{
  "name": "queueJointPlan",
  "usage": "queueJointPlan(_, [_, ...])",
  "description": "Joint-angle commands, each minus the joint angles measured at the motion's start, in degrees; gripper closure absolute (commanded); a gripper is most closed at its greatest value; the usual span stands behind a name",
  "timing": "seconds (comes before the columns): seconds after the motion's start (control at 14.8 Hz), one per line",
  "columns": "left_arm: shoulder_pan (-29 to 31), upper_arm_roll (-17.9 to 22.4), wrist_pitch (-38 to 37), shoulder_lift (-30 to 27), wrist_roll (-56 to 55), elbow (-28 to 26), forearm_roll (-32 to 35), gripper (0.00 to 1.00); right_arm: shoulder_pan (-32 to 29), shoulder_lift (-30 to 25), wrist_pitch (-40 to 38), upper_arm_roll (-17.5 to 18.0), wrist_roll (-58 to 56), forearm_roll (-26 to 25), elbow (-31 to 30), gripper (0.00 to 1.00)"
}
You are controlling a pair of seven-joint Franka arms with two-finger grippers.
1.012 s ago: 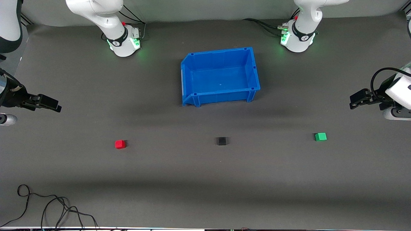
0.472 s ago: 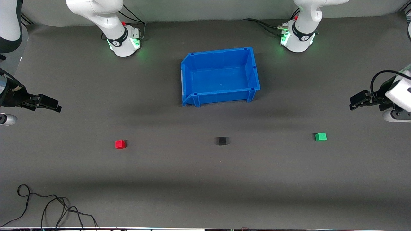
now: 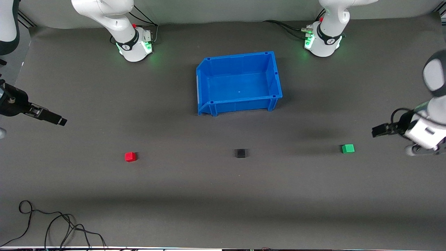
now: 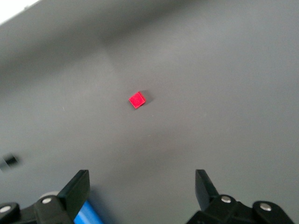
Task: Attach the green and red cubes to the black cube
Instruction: 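Reach the right gripper toward the red cube while the left gripper reaches the green cube, then grasp the red cube with the right gripper while the left gripper grasps the green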
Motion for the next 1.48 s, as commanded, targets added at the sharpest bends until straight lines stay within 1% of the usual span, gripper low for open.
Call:
queueJointPlan(0.0, [0.15, -0.1, 7.47, 4.48, -1.33, -2.36, 0.02, 0.0, -0.05, 1.65, -0.4, -0.07, 21.09, 1.34, 2.3, 0.0])
queueJointPlan(0.07, [0.15, -0.1, 11.08, 5.36, -0.99, -4.46, 0.11, 0.0, -0.05, 2.35, -0.14, -0.07, 27.17, 1.43, 2.48, 0.0])
queueJointPlan(0.2, [-0.02, -0.1, 16.8, 7.2, -0.63, -7.72, 0.46, 0.03, -0.4, 3.93, 0.04, -0.25, 34.85, 4.75, 3.01, 0.0])
queueJointPlan(0.34, [-0.99, -0.1, 19.54, 11.59, -0.63, -7.83, 1.68, 0.07, -0.93, 6.47, 0.22, -0.51, 39.26, 6.78, 2.92, 0.0])
queueJointPlan(0.4, [-0.73, -0.1, 21.12, 13.52, -0.54, -7.65, 1.86, 0.09, -1.71, 7.45, 1.09, -0.6, 39.71, 8.88, 2.57, 0.0])
queueJointPlan(0.47, [-0.12, -0.1, 22.7, 15.02, -0.37, -7.47, 1.87, 0.11, -1.98, 8.33, 2.23, -0.86, 39.71, 11.25, 2.13, 0.0])
queueJointPlan(0.61, [0.06, -0.1, 24.47, 16.7, -0.28, -7.38, 1.87, 0.16, -1.98, 11.31, 4.34, -1.56, 38.67, 14.33, 1.6, 0.0])
queueJointPlan(0.67, [-0.02, -0.1, 25.08, 17.58, -0.28, -7.38, 1.87, 0.21, -1.98, 13.32, 6.09, -1.57, 38.49, 14.96, 1.6, 0.0])
queueJointPlan(0.74, [-0.2, -0.1, 25.96, 18.54, -0.28, -7.38, 1.87, 0.24, -1.81, 15.08, 7.59, -1.57, 38.48, 15.14, 1.69, 0.0])
queueJointPlan(0.81, [-0.38, -0.1, 26.58, 19.77, -0.28, -7.38, 1.87, 0.28, -1.72, 16.84, 8.99, -1.57, 38.4, 16.36, 1.6, 0.0])
queueJointPlan(0.88, [-0.38, -0.1, 27.28, 20.83, -0.11, -7.3, 2.04, 0.3, -1.72, 19.12, 10.4, -1.57, 37.96, 18.02, 1.52, 0.0])
queueJointPlan(1.01, [-0.2, -0.1, 28.08, 22.15, -0.19, -7.3, 3.79, 0.31, -1.98, 23.26, 12.17, -1.65, 34.63, 22.41, 1.34, 0.0])
queueJointPlan(1.08, [0.06, -0.1, 27.91, 22.16, -0.19, -7.3, 4.32, 0.31, -1.98, 24.93, 13.82, -1.66, 33.23, 23.91, 0.38, 0.0])
queueJointPlan(1.21, [0.06, -0.1, 27.64, 22.07, -0.28, -7.3, 4.33, 0.34, -1.55, 26.0, 20.49, -1.57, 31.64, 24.54, -3.82, 0.0])
queueJointPlan(1.35, [0.15, -0.1, 27.29, 21.89, -0.19, -7.21, 4.33, 0.39, -1.11, 26.52, 26.12, -1.39, 28.83, 25.15, -7.87, 0.0])
queueJointPlan(1.42, [0.24, -0.1, 27.11, 21.72, -0.28, -7.21, 4.33, 0.45, -1.02, 27.48, 27.19, -1.39, 27.16, 26.81, -8.59, 0.0])
